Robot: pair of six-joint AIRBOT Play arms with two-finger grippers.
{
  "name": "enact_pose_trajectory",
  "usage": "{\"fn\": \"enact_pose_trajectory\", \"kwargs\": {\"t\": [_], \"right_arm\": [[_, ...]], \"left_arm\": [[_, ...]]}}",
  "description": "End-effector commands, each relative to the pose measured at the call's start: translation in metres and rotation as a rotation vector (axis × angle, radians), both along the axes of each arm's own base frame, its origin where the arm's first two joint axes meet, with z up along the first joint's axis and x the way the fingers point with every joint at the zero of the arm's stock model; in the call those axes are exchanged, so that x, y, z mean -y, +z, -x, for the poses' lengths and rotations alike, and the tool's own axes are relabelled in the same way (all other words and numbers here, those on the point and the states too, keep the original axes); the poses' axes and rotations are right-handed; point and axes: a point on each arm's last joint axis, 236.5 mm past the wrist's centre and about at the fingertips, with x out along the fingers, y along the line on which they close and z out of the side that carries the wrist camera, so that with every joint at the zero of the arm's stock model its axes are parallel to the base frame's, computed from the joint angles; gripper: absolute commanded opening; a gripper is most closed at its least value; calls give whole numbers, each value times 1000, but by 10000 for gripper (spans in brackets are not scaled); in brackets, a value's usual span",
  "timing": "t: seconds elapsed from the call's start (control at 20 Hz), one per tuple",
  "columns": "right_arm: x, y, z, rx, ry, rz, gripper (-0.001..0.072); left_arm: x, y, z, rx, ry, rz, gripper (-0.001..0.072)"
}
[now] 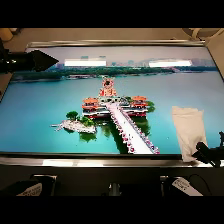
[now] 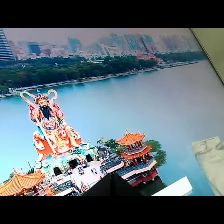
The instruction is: Fold the shirts.
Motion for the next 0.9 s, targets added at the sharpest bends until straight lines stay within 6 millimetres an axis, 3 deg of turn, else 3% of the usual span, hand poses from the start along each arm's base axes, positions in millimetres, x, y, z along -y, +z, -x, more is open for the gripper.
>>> {"fn": "enact_pose_trajectory", "kwargs": {"t": [0.0, 0.1, 0.15, 0.2, 0.25, 0.3, 0.4, 0.5, 0.55, 0.65, 0.7, 0.75, 0.8, 0.85], "right_arm": [[1, 3, 10, -17, -7, 47, 18], [12, 11, 11, -15, 7, 99, 25], [15, 12, 10, -6, 6, 113, 141], [13, 12, 8, -2, 3, 106, 415], [12, 15, 9, -3, 21, 96, 574], [14, 22, 10, -5, 58, 95, 606], [41, 49, 11, -33, 109, 166, 607], [89, 102, -12, 32, 172, 331, 604], [119, 142, -34, 112, 181, 457, 604], [166, 239, -93, 346, 156, 725, 601], [173, 291, -128, 473, 179, 852, 595], [164, 329, -159, 568, 234, 931, 580], [136, 351, -194, 652, 340, 964, 551], [95, 353, -226, 711, 463, 942, 553]], "left_arm": [[0, 0, 0, 0, -1, 0, 23], [0, 0, 0, 0, -1, 0, 23], [0, 0, 0, 0, -1, 0, 22], [0, 0, 0, 0, -1, 0, 23], [0, 0, 0, 0, -1, 0, 23], [0, 0, 0, 1, 0, 0, 23], [0, 0, -1, 1, 1, -1, 23], [-6, -3, -4, 9, 16, -30, 22], [-14, -6, -9, 23, 44, -64, 21], [-47, -4, -32, 82, 177, -165, 20], [-74, -2, -47, 112, 279, -252, 19], [-102, -7, -59, 108, 385, -354, 19], [-130, -21, -69, 62, 485, -463, 19], [-146, -42, -73, -7, 536, -546, 19]]}}
